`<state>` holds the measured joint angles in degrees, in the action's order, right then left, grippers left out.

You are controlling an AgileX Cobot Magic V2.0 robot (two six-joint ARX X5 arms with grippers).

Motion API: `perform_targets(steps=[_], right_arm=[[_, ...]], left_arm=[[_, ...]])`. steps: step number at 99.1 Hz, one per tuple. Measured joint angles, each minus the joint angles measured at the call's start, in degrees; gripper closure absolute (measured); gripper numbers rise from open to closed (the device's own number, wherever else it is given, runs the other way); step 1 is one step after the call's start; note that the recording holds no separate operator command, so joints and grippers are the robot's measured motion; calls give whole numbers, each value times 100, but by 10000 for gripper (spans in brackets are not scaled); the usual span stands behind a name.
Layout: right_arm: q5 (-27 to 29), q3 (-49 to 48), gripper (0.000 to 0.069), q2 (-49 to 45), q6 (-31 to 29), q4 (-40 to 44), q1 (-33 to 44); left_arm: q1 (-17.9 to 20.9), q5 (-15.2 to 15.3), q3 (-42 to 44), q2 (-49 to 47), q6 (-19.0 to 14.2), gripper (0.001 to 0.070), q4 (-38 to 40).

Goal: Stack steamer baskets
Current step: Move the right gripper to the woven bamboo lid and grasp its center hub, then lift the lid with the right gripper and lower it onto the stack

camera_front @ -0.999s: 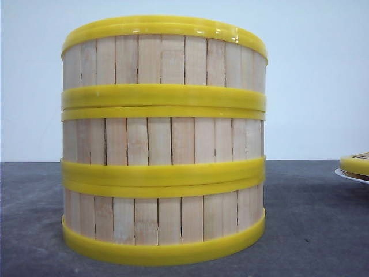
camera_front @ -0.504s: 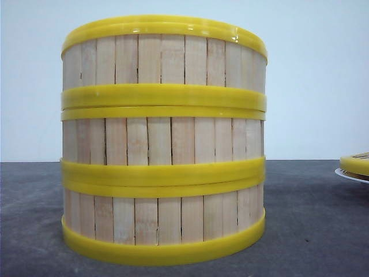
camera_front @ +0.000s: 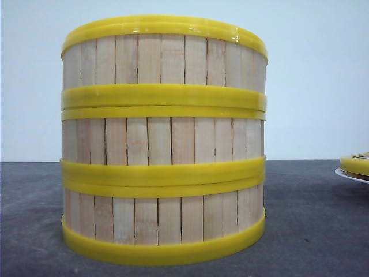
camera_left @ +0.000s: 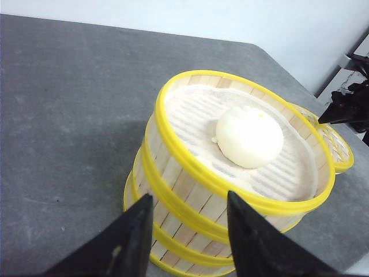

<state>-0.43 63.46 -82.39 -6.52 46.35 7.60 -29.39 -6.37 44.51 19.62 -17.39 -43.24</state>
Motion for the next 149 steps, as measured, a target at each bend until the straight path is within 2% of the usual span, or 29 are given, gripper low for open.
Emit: perform_targets(steps=[20,57,69,88,100,124,149], right_arm=[[0,0,509,-66,-35,-103,35],[-4,0,523,-295,-39,-142,72],[-2,0,566,-321,-39,-146,72],[-2,13,585,-369,-39,-160,72],[-68,46,630,-400,-42,-140,79],[-122,68,633,-400,-37,-118,83],[-433,485,633,-356,-31,352,72]], left_arm=[[0,0,0,-2,0,479,-9],[0,0,0,-2,-2,479,-13],[0,0,0,-2,-2,479,-15],[0,0,0,-2,-2,479,-17],[0,0,0,-2,-2,479,-20],[0,0,0,-2,-2,479,-22],[0,0,0,-2,-2,479,-22]])
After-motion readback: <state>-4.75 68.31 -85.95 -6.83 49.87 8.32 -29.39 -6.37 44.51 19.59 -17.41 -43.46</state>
